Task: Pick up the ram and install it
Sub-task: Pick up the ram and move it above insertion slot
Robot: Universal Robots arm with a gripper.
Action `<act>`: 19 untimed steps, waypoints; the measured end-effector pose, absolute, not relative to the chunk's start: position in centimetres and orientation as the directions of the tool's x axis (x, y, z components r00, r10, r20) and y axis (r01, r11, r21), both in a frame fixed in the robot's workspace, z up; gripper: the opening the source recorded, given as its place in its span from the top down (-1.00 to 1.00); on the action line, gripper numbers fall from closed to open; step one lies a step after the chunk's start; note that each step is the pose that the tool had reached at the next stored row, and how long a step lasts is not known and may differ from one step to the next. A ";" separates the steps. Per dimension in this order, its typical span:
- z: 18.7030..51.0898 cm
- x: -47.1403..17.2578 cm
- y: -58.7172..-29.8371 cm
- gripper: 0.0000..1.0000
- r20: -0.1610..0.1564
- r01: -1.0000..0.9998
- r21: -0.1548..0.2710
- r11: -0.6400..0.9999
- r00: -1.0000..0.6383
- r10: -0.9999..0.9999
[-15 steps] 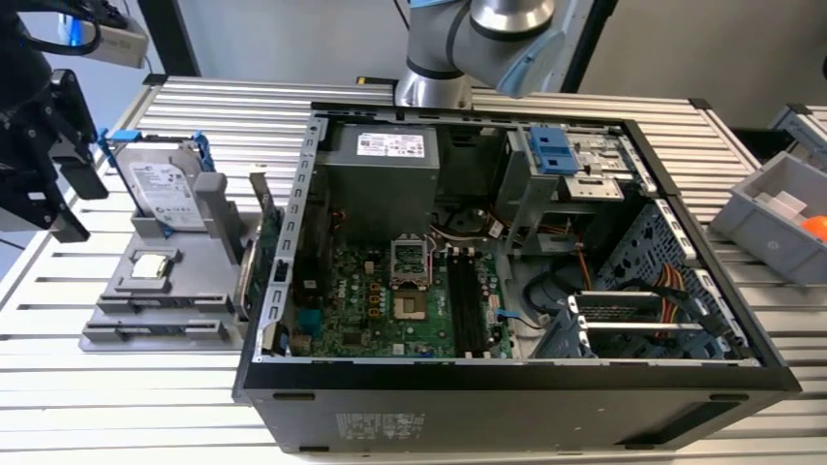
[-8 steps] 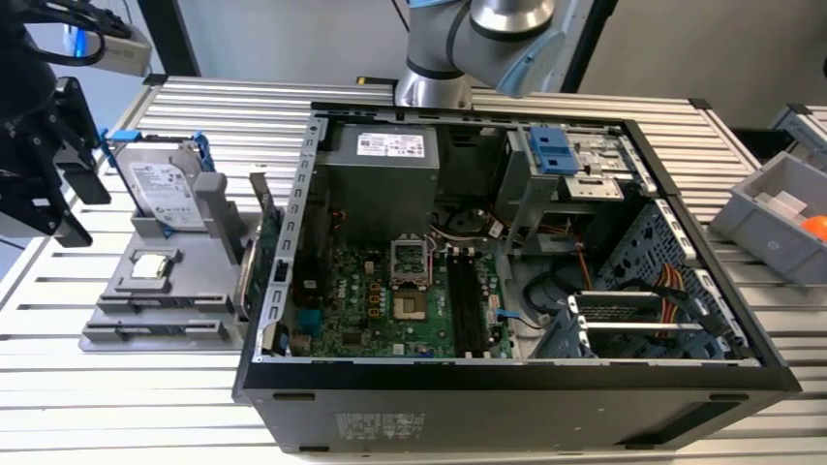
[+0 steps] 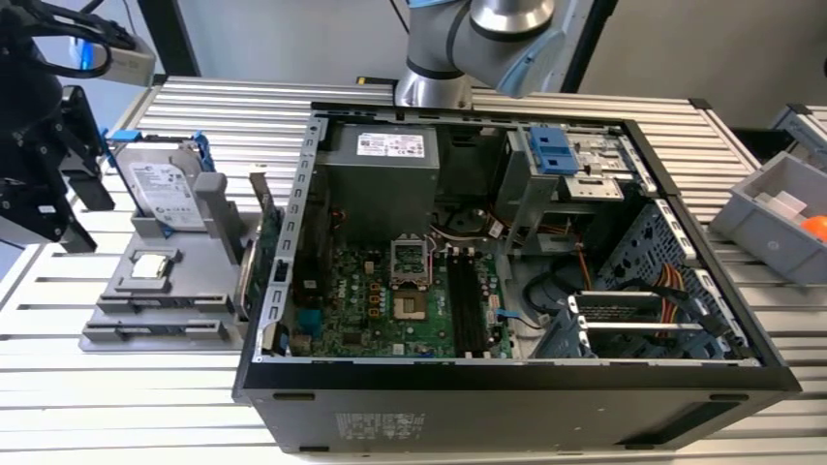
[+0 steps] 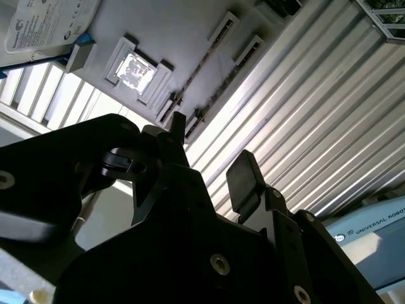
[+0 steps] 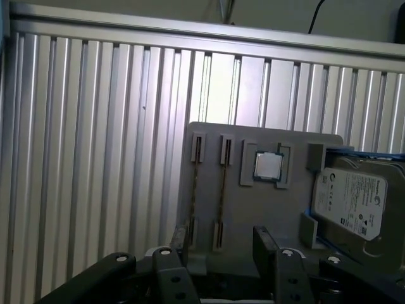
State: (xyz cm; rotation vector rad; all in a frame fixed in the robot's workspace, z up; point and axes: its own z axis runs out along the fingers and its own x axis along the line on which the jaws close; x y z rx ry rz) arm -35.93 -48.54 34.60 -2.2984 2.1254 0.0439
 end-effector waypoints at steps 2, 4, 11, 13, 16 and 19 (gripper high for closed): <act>34.4 -35.9 -48.5 -1.00 -0.028 -0.997 0.011 -0.078 0.078 -0.997; 34.3 -35.9 -48.5 -1.00 -0.028 -0.997 0.011 -0.078 0.078 -0.997; 33.7 -35.9 -48.5 -1.00 -0.028 -0.997 0.011 -0.078 0.078 -0.997; 33.5 -35.9 -48.5 -1.00 -0.028 -0.997 0.011 -0.078 0.078 -0.997; 33.2 -35.9 -48.5 -1.00 -0.028 -0.997 0.011 -0.078 0.078 -0.997; 33.0 -35.9 -48.5 -1.00 -0.028 -0.997 0.011 -0.078 0.078 -0.997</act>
